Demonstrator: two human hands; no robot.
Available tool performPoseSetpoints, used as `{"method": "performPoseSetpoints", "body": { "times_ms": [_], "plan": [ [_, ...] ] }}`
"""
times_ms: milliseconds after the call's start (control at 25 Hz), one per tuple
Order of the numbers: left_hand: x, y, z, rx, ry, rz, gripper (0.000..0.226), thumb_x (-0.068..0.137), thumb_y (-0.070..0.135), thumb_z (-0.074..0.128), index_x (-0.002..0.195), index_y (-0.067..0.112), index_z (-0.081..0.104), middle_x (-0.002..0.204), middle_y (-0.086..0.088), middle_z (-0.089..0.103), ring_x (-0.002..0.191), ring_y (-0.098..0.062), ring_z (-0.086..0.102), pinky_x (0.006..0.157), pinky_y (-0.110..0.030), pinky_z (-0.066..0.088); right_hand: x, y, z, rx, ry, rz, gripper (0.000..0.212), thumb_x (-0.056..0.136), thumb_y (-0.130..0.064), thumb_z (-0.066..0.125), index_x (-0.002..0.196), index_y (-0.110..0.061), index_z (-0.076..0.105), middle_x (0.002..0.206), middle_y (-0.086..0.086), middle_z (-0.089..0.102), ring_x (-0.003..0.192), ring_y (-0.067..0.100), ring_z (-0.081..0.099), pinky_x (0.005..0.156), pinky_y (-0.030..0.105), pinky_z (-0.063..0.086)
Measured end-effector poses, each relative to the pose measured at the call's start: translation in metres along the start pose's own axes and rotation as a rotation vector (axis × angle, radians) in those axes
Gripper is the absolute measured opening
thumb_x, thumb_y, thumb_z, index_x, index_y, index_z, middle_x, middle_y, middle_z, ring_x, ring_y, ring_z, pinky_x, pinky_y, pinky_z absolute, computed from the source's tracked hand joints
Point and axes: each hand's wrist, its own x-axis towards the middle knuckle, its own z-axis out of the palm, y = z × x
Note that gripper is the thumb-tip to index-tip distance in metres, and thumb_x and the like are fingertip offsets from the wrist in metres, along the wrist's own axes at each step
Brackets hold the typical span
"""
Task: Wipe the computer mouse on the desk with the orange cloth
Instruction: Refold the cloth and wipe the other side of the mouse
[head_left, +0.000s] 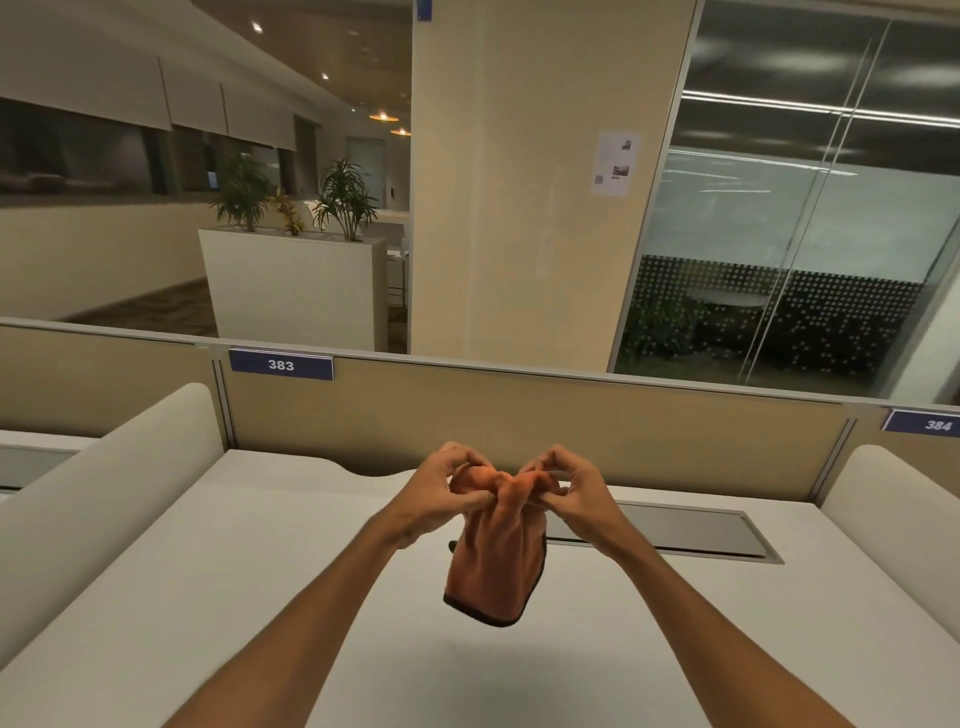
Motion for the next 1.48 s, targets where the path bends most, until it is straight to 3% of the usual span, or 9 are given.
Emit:
{"method": "performPoseSetpoints", "body": {
  "times_ms": [160,280,360,560,760,920,1120,1320,1480],
  "plan": [
    [0.007,-0.022,-0.021,0.122,0.119,0.039,0.02,0.075,0.012,0.078,0.085,0.013,0.061,0.083,-0.008,0.066,0.074,-0.011,0.058,0.068,-0.031,0.052,0.014,0.01,-0.011,-0.19,0.081,-0.044,0.027,0.067,-0.022,0.082,0.081,-0.027,0.059,0.075,-0.007,0.059,0.074,0.014,0.053,0.065,0.028,0.044],
    [0.013,-0.032,-0.026,0.277,0.125,0.083,0.02,0.077,0.006,0.077,0.088,0.013,0.062,0.08,-0.002,0.067,0.072,-0.011,0.059,0.069,-0.03,0.05,0.021,0.017,-0.015,-0.504,-0.031,-0.146,0.024,0.068,-0.027,0.083,0.081,-0.019,0.064,0.079,-0.01,0.049,0.081,0.015,0.044,0.067,0.031,0.041],
    [0.021,-0.04,-0.033,0.333,0.135,0.087,0.02,0.076,0.008,0.079,0.09,0.013,0.067,0.082,-0.001,0.068,0.077,-0.016,0.063,0.072,-0.033,0.053,0.026,0.021,-0.019,-0.557,-0.106,-0.134,0.026,0.067,-0.031,0.083,0.078,-0.022,0.06,0.084,-0.006,0.054,0.085,0.015,0.046,0.069,0.034,0.045],
    [0.038,-0.051,-0.055,0.584,0.02,0.095,0.019,0.08,0.025,0.08,0.08,0.014,0.064,0.071,0.004,0.057,0.068,-0.015,0.051,0.065,-0.036,0.044,0.035,0.027,-0.023,-0.394,-0.165,0.023,0.04,0.07,-0.016,0.085,0.072,-0.029,0.047,0.06,-0.006,0.062,0.05,0.003,0.056,0.05,0.023,0.045],
    [0.044,-0.057,-0.07,0.416,-0.071,-0.013,0.018,0.083,0.019,0.078,0.085,0.009,0.063,0.074,-0.011,0.064,0.062,-0.005,0.051,0.058,-0.02,0.043,0.05,0.044,-0.017,-0.23,-0.186,0.071,0.025,0.071,-0.02,0.086,0.075,-0.027,0.062,0.068,-0.003,0.065,0.059,0.006,0.055,0.059,0.025,0.047],
    [0.054,-0.067,-0.083,0.26,-0.17,-0.198,0.019,0.083,0.021,0.079,0.089,0.005,0.07,0.082,-0.012,0.068,0.071,-0.013,0.066,0.059,-0.022,0.053,0.059,0.067,-0.006,-0.064,-0.243,0.236,0.02,0.073,-0.023,0.085,0.084,-0.018,0.07,0.08,0.009,0.07,0.072,0.014,0.064,0.065,0.036,0.055],
    [0.085,-0.112,-0.09,0.292,-0.343,-0.528,0.031,0.083,0.034,0.077,0.093,0.006,0.069,0.084,-0.009,0.066,0.076,-0.018,0.062,0.065,-0.026,0.052,0.081,0.103,0.016,-0.015,-0.324,0.423,0.022,0.078,-0.021,0.081,0.092,-0.007,0.07,0.084,0.009,0.068,0.073,0.012,0.067,0.056,0.024,0.054],
    [0.116,-0.177,-0.049,0.479,-0.07,-0.514,0.013,0.086,0.013,0.074,0.092,0.005,0.066,0.085,-0.013,0.063,0.071,-0.02,0.058,0.052,-0.02,0.044,0.106,0.166,0.044,-0.169,-0.219,0.558,0.018,0.079,-0.01,0.079,0.094,-0.008,0.07,0.087,0.012,0.065,0.077,0.022,0.064,0.067,0.037,0.062],
    [0.135,-0.229,-0.028,0.542,0.09,-0.558,0.01,0.087,0.005,0.067,0.097,0.008,0.068,0.105,-0.014,0.067,0.091,-0.028,0.064,0.078,-0.032,0.053,0.12,0.208,0.064,-0.253,-0.171,0.619,0.015,0.079,-0.007,0.077,0.089,-0.014,0.069,0.088,0.011,0.066,0.092,0.032,0.066,0.08,0.048,0.059]
  ]
}}
